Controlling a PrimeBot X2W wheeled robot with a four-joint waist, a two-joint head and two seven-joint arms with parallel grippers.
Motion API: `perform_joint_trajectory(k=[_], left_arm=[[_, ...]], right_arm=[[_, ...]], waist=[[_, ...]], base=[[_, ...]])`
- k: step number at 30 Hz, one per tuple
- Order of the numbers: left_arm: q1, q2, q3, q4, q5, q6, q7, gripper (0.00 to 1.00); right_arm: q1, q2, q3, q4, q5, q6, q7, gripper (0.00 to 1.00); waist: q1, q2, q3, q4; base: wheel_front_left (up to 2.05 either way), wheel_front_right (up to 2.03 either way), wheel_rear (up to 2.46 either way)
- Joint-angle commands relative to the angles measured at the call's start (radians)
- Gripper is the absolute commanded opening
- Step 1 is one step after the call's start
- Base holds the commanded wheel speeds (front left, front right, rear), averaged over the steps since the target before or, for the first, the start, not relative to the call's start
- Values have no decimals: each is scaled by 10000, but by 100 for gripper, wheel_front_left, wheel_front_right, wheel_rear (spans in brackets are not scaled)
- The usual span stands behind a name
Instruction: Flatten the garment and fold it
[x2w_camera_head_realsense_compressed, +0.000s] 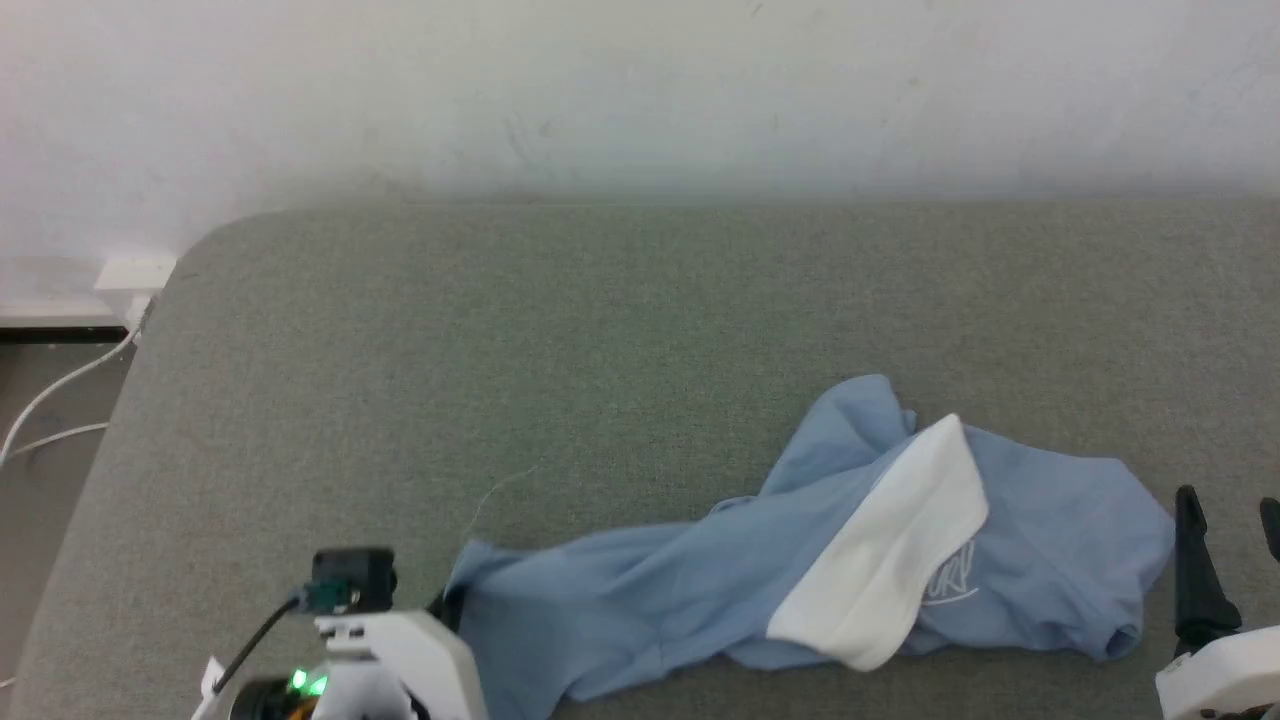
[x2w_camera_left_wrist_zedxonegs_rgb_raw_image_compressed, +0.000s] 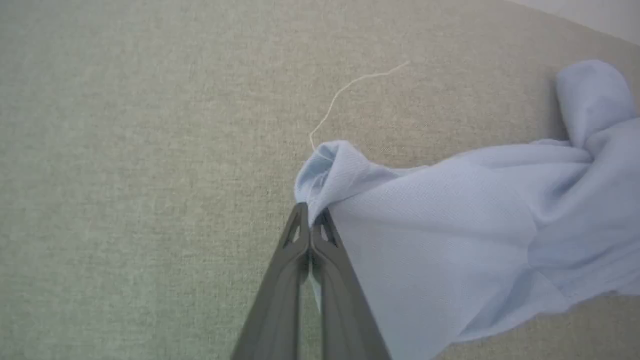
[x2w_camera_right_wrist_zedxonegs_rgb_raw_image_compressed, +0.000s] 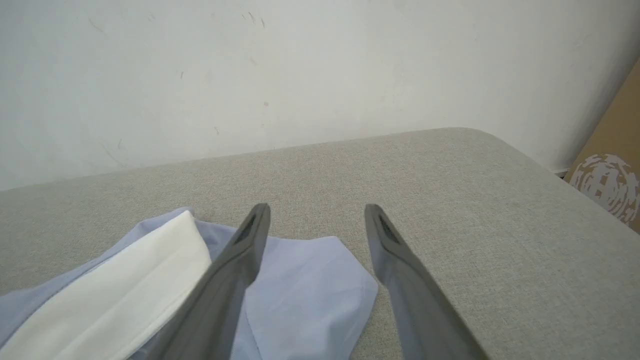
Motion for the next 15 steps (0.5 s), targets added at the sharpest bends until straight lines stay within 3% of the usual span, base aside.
perform_joint_trajectory(k=[1,5,6,7,8,15], left_arm=[[122,-6,75,54,-92,48,-55,0],[508,-259,233,604,-588,-151,-195,0],[501,-322,247,738,-636,-218,-255,4],[484,-386,268,861,-687,-274,-306,25],[461,-445,287,975,-735,-322,-341,100],[211,-172,-192,880,-258,-534,-152,100]], right_arm=[[-110,-5,10,-8,-25,-9,-27,100],[-201,-5,32,-2,-56,-9,-17,100],[-215,-5,33,-1,-64,-9,-12,100],[-224,-5,32,2,-74,-9,-8,100],[-223,-5,30,2,-87,-9,0,100],[-104,-5,61,-19,-141,-9,69,100]], waist=[[0,0,28,13],[0,0,93,58],[0,0,92,67],[0,0,75,79],[0,0,48,94],[0,0,-298,157]], base=[[0,0,0],[0,0,0],[0,0,0],[0,0,0],[0,0,0],[0,0,0]])
